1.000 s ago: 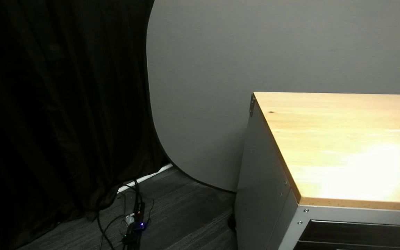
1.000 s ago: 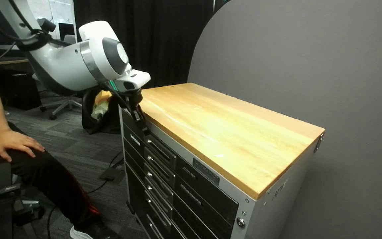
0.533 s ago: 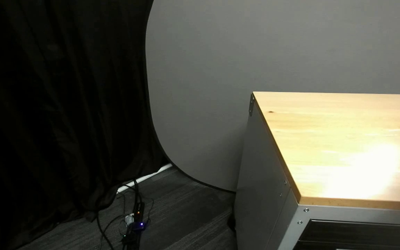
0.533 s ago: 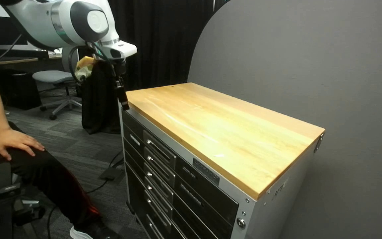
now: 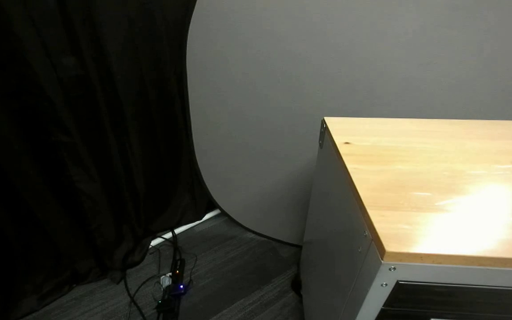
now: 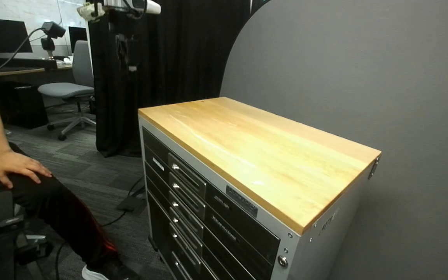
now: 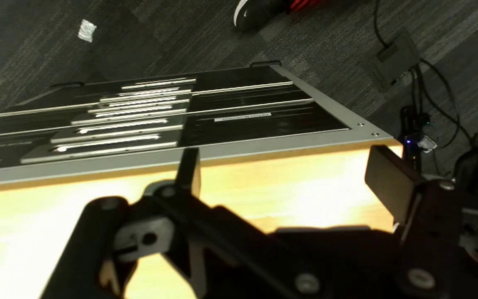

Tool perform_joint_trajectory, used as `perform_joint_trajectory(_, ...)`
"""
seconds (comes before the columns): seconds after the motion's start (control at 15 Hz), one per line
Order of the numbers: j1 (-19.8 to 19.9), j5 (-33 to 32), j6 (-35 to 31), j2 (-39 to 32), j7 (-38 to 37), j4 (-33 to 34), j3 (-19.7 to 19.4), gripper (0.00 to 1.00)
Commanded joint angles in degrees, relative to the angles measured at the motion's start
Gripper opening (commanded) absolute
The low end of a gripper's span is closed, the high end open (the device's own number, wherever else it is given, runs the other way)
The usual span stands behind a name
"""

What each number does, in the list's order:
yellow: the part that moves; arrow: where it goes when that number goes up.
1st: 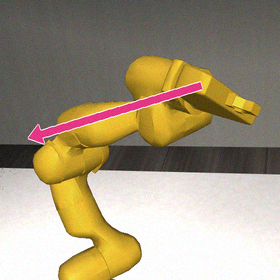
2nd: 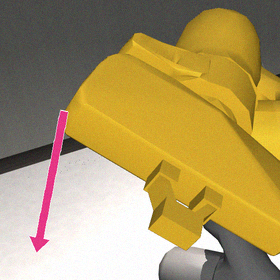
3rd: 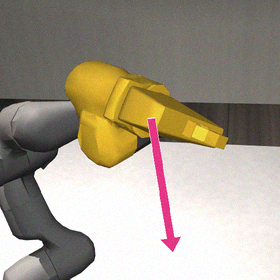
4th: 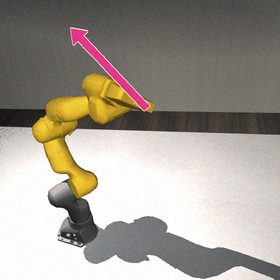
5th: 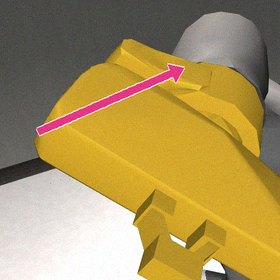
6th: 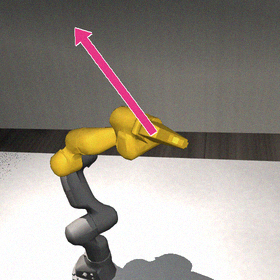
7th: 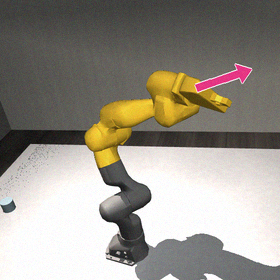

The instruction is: Put screwdriver in the drawer then close the drawer

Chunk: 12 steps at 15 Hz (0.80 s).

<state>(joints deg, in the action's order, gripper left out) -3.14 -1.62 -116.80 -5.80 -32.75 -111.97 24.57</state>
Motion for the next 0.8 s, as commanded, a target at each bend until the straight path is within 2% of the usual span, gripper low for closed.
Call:
perform_joint_trajectory(0.0, -4.5, -1.4, 12.1, 0.1, 5.5, 10.1, -6.5, 1.0)
perform_joint_trajectory(0.27, -5.6, 0.2, 18.6, -1.3, 10.0, 16.0, -10.2, 1.0)
perform_joint_trajectory(0.33, -6.2, -0.2, 15.3, 0.5, 7.9, 12.1, -10.5, 1.0)
perform_joint_trajectory(0.73, -6.4, -0.1, 16.8, -0.6, 9.3, 13.8, -11.3, 1.0)
